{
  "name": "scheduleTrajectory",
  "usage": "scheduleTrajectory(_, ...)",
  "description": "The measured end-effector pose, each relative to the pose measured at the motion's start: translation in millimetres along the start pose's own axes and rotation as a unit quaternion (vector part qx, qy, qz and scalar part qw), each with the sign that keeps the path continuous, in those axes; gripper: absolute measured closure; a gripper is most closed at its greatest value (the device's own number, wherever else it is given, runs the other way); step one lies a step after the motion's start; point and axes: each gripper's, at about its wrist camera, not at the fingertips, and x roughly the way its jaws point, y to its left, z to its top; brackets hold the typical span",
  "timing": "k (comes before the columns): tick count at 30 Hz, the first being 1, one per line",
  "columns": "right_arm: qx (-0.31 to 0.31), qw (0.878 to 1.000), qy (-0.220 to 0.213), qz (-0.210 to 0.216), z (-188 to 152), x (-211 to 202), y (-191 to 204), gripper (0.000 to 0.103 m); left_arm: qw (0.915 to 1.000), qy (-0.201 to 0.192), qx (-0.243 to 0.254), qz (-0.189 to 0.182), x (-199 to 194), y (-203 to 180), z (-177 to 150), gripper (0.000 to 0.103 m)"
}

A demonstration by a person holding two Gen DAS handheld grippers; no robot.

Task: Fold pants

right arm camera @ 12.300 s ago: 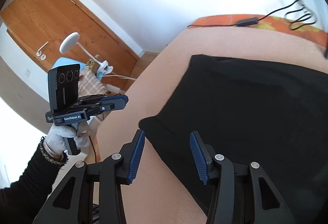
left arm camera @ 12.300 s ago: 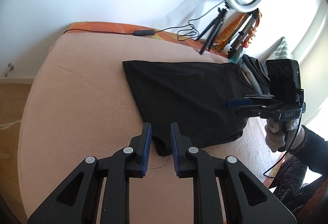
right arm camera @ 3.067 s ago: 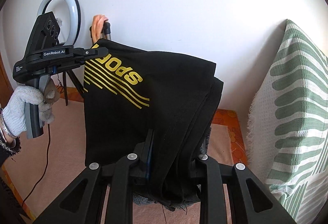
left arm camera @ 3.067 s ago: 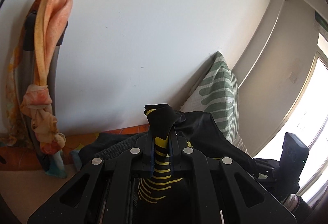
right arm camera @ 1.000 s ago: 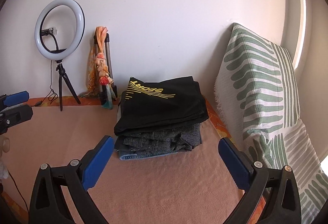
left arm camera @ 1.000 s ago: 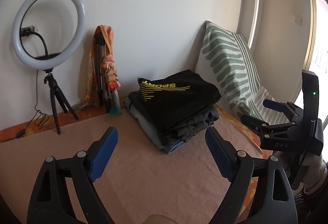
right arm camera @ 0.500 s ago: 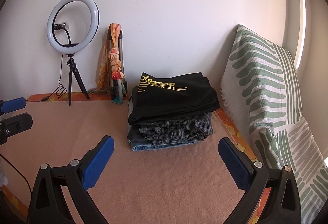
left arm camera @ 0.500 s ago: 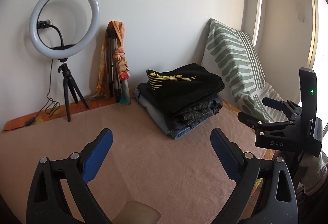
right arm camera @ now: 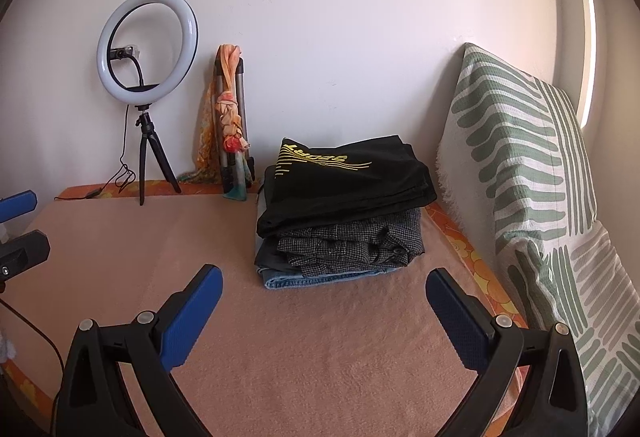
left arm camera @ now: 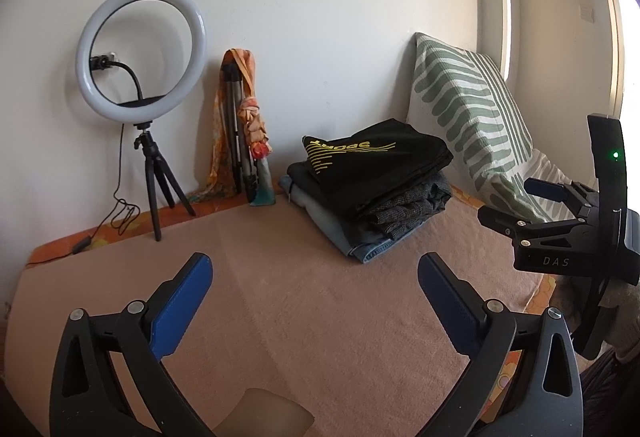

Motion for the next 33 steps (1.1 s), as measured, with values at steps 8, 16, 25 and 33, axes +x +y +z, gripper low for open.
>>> scheduleTrajectory(8,0.003,1.0,-0.006,0.0,-1.9,-6.7,1.8,0.0,0.9997,-0.007,0.024,0.003,-9.6,-11.9,-6.5,0.001)
scheduleTrajectory(16,0.002,1.0,-0.008,0.0,-0.6,-6.9,4.1,0.0,0.9997,-0.012,0.019,0.005,-13.5,-9.1,-5.7,0.001)
scheduleTrajectory(25,0.003,1.0,-0.007,0.002,-0.7,-6.5,5.4,0.0,0.9994,-0.013,0.026,0.019,-14.3,-9.8,-7.2,0.001)
scheduleTrajectory(33,0.003,1.0,-0.004,0.002,-1.1,-5.3,5.5,0.0,0.9993,-0.018,0.026,0.018,-16.9,-12.0,-7.0,0.001)
